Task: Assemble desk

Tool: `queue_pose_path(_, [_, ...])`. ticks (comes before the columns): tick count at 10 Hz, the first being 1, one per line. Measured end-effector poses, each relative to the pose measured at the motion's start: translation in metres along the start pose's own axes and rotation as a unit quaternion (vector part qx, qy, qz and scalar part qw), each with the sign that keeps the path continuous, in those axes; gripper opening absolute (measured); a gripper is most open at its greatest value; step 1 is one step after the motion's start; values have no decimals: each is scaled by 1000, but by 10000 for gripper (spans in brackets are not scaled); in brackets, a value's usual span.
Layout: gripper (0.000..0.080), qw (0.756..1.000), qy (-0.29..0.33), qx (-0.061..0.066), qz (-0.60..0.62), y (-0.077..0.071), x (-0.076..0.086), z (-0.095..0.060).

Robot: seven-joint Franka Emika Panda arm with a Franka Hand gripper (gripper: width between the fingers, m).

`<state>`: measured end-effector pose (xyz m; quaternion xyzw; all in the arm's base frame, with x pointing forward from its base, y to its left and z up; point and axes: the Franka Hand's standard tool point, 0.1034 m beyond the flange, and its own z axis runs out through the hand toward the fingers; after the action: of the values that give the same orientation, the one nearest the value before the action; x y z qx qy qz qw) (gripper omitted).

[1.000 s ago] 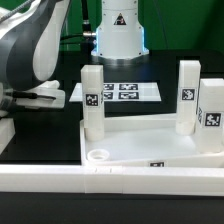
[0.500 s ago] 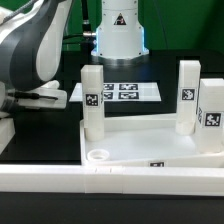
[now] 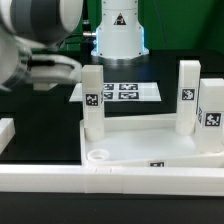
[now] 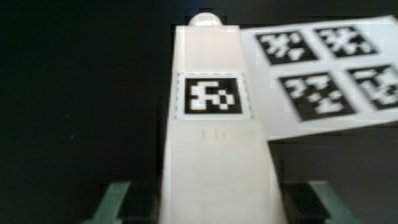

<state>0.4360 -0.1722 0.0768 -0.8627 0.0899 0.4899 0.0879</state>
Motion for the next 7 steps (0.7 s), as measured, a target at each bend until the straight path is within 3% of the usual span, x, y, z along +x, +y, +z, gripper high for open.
queue_pose_path(4, [291, 1000, 19, -3, 0, 3, 7, -2])
queue_pose_path(5, [291, 1000, 21, -2, 2, 1, 5, -7])
queue_pose_path(7, [291, 996, 84, -8, -1, -14, -4, -35])
